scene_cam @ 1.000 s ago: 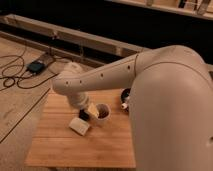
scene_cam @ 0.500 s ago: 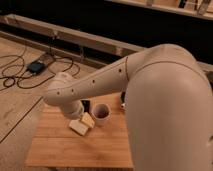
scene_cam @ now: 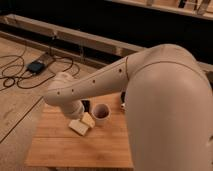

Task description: Wipe the white sponge on the table

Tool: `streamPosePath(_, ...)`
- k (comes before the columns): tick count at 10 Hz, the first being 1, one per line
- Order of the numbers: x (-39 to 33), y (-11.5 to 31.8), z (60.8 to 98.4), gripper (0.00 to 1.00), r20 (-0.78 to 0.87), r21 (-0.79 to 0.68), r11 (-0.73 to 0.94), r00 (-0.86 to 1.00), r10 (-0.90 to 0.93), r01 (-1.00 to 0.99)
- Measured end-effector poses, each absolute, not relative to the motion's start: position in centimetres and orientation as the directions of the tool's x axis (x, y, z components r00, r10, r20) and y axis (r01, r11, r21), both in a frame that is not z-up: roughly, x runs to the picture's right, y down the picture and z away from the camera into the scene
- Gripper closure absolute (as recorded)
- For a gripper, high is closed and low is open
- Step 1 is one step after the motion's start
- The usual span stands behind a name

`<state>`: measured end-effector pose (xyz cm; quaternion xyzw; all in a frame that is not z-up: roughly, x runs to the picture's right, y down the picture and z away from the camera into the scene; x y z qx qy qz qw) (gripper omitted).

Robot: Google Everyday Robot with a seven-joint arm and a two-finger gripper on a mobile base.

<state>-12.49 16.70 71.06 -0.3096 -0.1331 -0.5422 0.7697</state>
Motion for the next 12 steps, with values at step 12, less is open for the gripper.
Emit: streamPosePath(12,-15.1,19.7,73.8,0.2,0.55,-0.24,0.419,0.478,-0.685,0.876)
